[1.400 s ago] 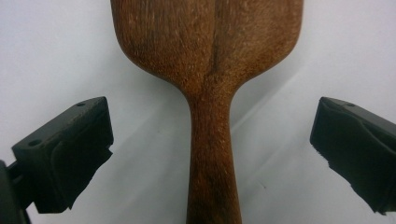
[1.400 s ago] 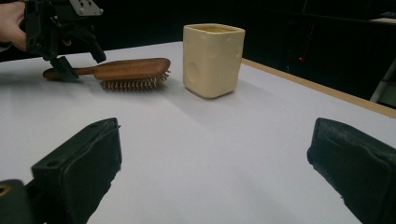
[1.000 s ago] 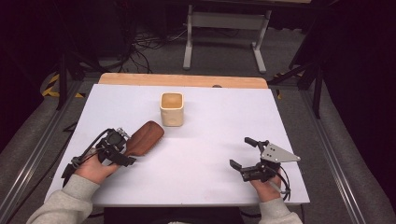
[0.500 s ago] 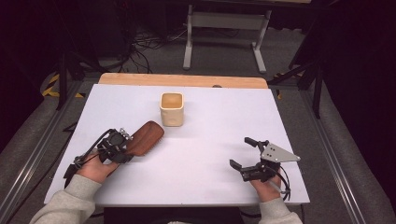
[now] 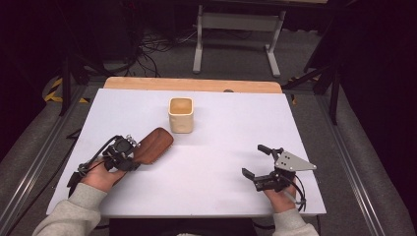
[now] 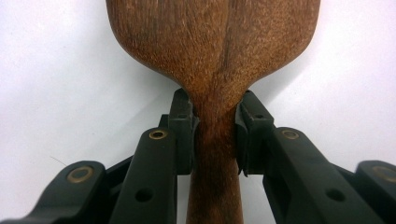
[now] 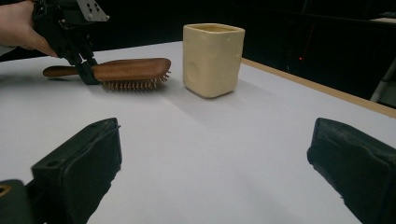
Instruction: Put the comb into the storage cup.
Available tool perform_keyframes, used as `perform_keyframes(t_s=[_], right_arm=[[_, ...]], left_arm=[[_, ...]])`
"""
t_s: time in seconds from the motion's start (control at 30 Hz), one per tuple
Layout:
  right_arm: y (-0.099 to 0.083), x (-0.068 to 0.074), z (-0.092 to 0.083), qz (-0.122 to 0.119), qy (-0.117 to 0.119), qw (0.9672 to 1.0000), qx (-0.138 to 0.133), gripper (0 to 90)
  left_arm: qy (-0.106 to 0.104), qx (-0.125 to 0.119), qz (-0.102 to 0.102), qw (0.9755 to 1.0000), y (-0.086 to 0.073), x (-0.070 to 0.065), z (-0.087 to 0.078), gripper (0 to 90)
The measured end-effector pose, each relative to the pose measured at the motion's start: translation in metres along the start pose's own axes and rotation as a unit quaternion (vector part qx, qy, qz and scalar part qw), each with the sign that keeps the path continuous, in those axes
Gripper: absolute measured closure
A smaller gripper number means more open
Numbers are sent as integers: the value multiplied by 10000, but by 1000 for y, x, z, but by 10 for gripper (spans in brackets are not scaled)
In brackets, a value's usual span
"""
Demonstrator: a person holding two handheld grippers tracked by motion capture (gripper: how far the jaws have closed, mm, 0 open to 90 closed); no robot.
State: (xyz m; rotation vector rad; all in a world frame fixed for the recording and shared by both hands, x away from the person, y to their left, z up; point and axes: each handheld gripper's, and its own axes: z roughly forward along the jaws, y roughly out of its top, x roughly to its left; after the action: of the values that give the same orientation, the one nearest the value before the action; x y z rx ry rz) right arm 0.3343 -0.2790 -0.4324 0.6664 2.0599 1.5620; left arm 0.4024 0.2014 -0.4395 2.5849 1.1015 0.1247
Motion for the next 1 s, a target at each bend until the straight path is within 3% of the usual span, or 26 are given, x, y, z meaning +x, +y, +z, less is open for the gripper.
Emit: perform_keyframes(t_s=[0.13, 0.3, 0.53, 0.93, 0.97, 1.0], right_arm=[[0, 0, 0, -2, -3, 10000, 1, 31], [0, 0, 0, -5, -6, 10000, 0, 31], [0, 0, 0, -2, -3, 10000, -1, 32], [0, 1, 0, -9, -8, 10000, -11, 31], [0, 0, 0, -9, -5, 10000, -9, 31], [0, 0, 0, -13, -8, 10000, -13, 31]], left_arm=[[-21, -82, 31, 10000, -2, 1, -1, 727], [-134, -357, 62, 9993, -7, -1, -7, 726], [-227, -797, 112, 9965, -11, -6, -22, 726], [-242, -1479, 389, 9879, -11, -24, -36, 722], [-197, -1646, 450, 9851, -12, -28, -37, 722], [-219, -1718, 451, 9839, -13, -29, -38, 721]])
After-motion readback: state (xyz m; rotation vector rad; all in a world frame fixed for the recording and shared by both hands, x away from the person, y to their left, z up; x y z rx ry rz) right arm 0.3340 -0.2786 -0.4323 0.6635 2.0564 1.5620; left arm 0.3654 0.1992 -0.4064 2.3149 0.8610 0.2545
